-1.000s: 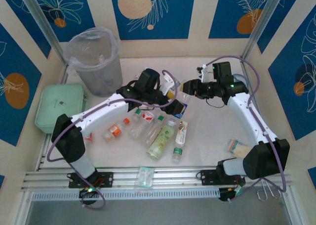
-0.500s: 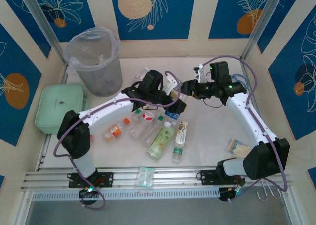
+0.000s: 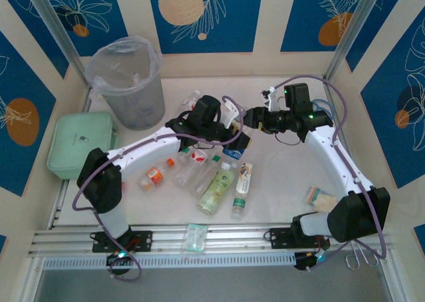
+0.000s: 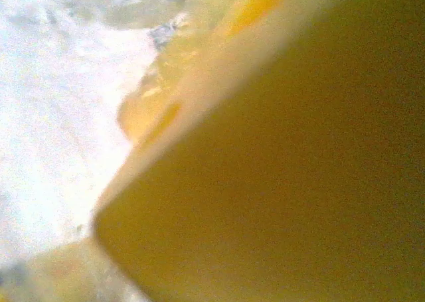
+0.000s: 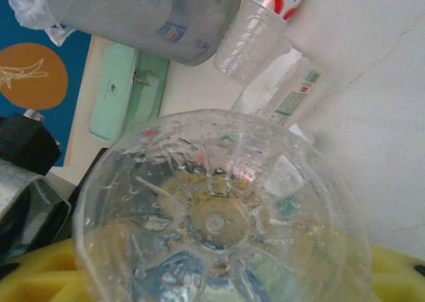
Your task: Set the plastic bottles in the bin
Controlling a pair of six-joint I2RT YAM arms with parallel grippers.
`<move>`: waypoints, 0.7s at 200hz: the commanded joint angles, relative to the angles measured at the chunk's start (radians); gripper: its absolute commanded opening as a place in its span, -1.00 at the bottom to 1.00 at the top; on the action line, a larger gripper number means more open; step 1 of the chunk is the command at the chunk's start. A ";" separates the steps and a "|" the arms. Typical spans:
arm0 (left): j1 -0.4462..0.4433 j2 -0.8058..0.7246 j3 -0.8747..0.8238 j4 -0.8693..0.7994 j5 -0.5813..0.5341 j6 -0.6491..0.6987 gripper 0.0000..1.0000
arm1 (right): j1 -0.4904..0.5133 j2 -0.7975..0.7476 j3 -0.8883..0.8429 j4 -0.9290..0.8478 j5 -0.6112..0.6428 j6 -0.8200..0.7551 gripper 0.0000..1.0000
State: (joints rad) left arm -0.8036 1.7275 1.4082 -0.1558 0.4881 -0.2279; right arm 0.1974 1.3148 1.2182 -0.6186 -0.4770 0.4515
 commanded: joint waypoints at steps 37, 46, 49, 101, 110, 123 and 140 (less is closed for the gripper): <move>0.031 -0.024 -0.018 0.026 -0.070 -0.008 0.05 | -0.130 -0.094 -0.030 -0.091 -0.109 -0.014 0.58; 0.037 -0.029 -0.017 0.023 -0.077 -0.005 0.04 | -0.148 -0.103 -0.029 -0.107 -0.113 -0.024 0.61; 0.040 -0.031 -0.016 0.021 -0.078 -0.004 0.03 | -0.153 -0.107 -0.029 -0.110 -0.113 -0.026 0.61; 0.101 -0.062 0.158 -0.146 -0.140 0.118 -0.09 | -0.225 -0.137 -0.057 -0.125 -0.082 -0.007 0.64; 0.118 -0.060 0.222 -0.223 -0.164 0.173 -0.07 | -0.226 -0.137 -0.061 -0.127 -0.061 -0.007 0.65; 0.150 -0.056 0.322 -0.312 -0.214 0.229 -0.08 | -0.227 -0.134 -0.071 -0.121 -0.046 -0.003 0.64; 0.217 -0.050 0.430 -0.376 -0.228 0.246 -0.18 | -0.227 -0.126 -0.077 -0.117 -0.030 -0.002 0.64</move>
State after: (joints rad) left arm -0.6678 1.7237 1.6875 -0.3912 0.3241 -0.0818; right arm -0.0265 1.1946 1.1561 -0.7124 -0.5266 0.4450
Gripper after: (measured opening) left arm 0.517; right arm 0.822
